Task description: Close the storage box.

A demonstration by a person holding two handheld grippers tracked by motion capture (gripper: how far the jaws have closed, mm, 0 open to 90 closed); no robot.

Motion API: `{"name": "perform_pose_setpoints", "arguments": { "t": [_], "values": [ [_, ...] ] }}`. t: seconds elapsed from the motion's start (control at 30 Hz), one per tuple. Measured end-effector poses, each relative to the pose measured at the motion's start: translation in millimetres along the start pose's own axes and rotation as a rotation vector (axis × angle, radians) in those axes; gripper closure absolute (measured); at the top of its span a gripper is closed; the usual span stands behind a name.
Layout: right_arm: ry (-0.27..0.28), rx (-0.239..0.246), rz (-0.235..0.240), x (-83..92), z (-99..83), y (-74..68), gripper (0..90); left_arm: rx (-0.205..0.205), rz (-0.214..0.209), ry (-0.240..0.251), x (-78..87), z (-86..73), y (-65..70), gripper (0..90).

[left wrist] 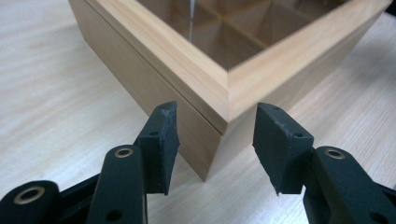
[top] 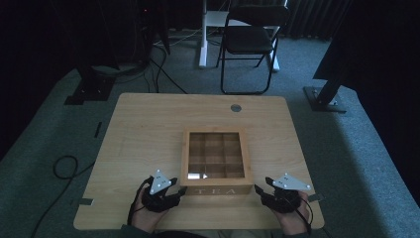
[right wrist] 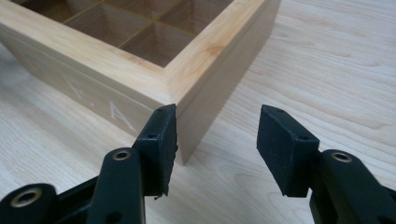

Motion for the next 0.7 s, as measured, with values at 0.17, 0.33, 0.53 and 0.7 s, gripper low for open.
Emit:
{"name": "perform_pose_setpoints", "arguments": {
  "t": [0.17,0.33,0.53,0.7],
  "values": [
    [0.011,-0.022,-0.02,1.6,1.1,8.9,46.9,0.002,0.018,0.04,12.4,10.5,-6.5,50.3],
    [0.023,-0.023,-0.039,2.1,6.9,18.5,46.2,0.002,0.048,0.055,18.4,16.2,-17.3,50.3],
    [0.012,-0.037,-0.078,-8.5,14.5,41.4,45.8,0.014,0.087,0.058,21.6,19.8,-33.8,50.0],
    [-0.009,-0.06,-0.087,-28.0,19.6,58.1,45.3,0.049,0.101,0.071,25.0,22.3,-46.3,49.9]
  ]
}}
Point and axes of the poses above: each handheld gripper's, and its own axes: x roughly backward along the jaws, z roughly out of its top, y roughly to its right, the point moved 7 cm from there along -x, roughly forward along the jaws, and after that the axes turned 3 degrees about -z, right-handed, at the moved point
